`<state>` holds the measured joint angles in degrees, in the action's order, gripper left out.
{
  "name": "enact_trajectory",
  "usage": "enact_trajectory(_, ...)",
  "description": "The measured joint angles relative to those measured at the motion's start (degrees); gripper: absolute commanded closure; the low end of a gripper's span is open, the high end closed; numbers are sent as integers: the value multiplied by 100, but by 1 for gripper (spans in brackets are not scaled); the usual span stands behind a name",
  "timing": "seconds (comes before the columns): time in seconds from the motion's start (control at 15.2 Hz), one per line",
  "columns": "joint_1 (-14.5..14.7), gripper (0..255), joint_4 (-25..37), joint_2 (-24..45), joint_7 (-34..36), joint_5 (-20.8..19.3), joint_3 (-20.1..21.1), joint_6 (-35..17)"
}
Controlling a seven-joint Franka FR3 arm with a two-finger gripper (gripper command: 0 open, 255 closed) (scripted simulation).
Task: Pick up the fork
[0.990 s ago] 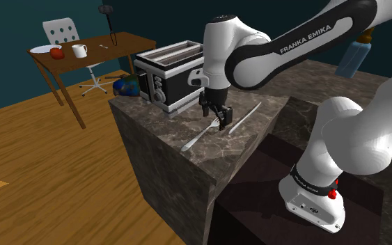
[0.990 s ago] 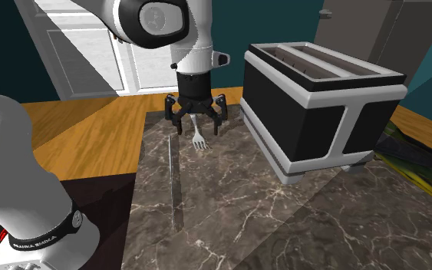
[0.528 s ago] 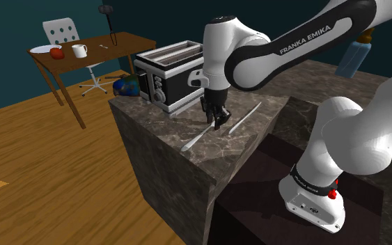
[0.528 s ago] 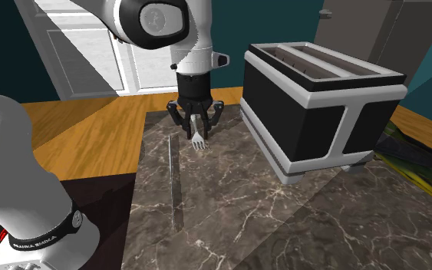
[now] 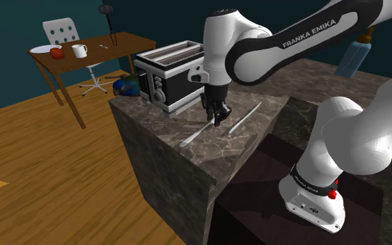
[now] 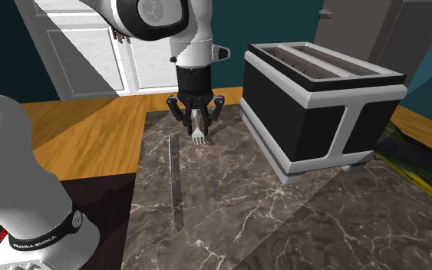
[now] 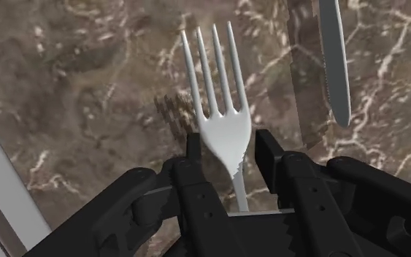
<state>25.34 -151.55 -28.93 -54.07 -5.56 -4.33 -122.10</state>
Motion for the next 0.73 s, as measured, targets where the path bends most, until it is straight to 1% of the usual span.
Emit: enact_trajectory(0.73,11,255,618,-306,-47,40,29,922)
